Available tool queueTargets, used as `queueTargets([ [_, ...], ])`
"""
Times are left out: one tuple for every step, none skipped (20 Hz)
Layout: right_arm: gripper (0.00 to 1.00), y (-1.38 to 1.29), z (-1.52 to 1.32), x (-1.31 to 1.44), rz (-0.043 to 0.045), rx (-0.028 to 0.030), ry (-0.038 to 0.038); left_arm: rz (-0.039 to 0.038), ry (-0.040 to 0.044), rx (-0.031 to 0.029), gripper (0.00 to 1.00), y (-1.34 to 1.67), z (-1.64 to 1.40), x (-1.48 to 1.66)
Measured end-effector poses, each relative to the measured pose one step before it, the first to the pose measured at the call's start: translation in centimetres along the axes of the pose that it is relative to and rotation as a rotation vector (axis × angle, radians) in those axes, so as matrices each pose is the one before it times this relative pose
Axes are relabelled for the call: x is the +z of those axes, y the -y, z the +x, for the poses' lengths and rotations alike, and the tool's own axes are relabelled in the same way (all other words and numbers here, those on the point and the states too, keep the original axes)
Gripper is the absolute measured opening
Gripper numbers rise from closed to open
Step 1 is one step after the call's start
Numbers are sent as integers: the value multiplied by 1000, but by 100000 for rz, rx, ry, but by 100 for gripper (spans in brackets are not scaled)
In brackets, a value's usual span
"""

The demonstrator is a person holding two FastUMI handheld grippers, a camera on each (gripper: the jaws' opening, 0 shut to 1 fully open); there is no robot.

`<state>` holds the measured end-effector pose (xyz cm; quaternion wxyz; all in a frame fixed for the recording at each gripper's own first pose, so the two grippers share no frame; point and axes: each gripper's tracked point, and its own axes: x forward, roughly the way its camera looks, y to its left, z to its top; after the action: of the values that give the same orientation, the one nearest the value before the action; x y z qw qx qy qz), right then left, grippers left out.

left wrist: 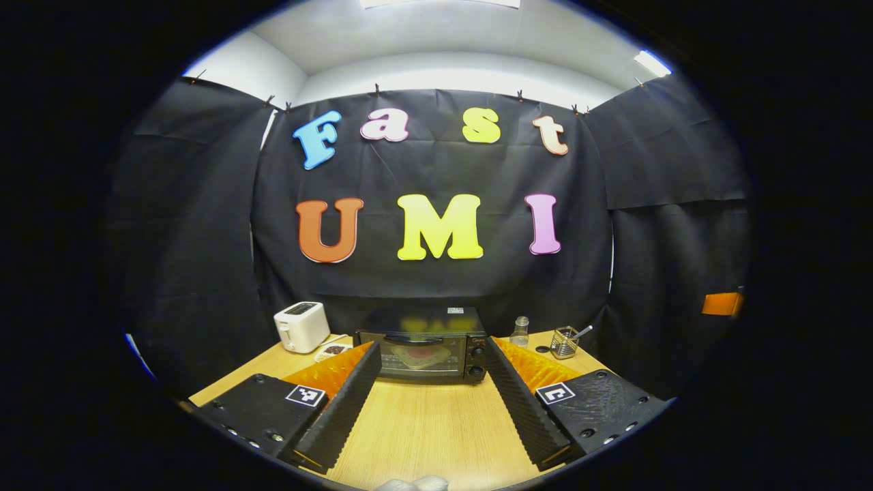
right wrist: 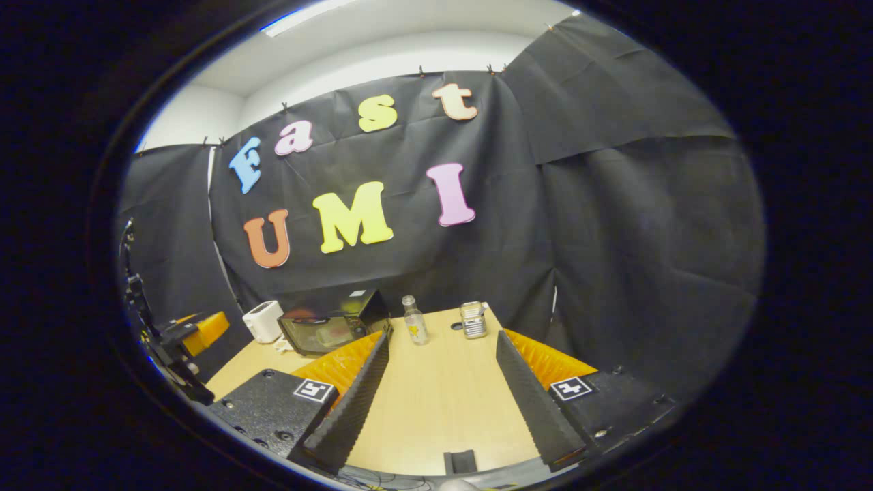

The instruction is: Open the electric oven with the left hand, put the food in, and close the electric oven.

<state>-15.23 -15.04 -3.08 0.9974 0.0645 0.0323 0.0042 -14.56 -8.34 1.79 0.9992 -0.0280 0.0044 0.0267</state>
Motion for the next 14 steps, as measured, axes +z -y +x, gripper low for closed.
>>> queueTargets([
  [100,133,-911,241,-2512,749,1851,157,1823,1284,96,-200,-1707,596],
  [100,81,-729,-74,-2557,609,1574,731,1237,2037,96,-446,-1618,449],
  [100,-81,-601,44,-1963,451,1485,915,-53,1781,96,-393,-1447,103],
  [100,-298,-480,-109,-1652,1022,741,642,-407,1084,96,-248,-1360,-116],
  [100,-473,-451,-406,-1064,1368,-745,370,-1065,921,96,-284,-1134,-170],
  [100,-633,-308,-368,-642,1993,-258,493,-811,710,96,-283,-913,-168],
  [100,-509,-292,-64,-528,1563,14,494,-254,914,96,-385,-682,6],
  [100,-208,-20,-133,-223,1102,154,214,50,682,96,-290,-562,126],
  [96,-221,-73,-79,353,806,-89,8,-79,610,96,-210,-396,62],
  [96,-154,-10,-389,584,492,-817,-18,-511,686,96,-224,-320,-21],
  [100,-258,-38,-453,993,811,-1692,-276,-815,506,96,-138,-288,-217],
  [100,-383,-124,-412,696,1197,-1016,-242,193,349,96,-34,-206,50],
  [96,-8,-27,-151,353,204,-728,-93,1,406,100,-56,-78,47],
  [100,189,9,-92,-437,35,-352,167,-8,179,96,84,-202,39],
])
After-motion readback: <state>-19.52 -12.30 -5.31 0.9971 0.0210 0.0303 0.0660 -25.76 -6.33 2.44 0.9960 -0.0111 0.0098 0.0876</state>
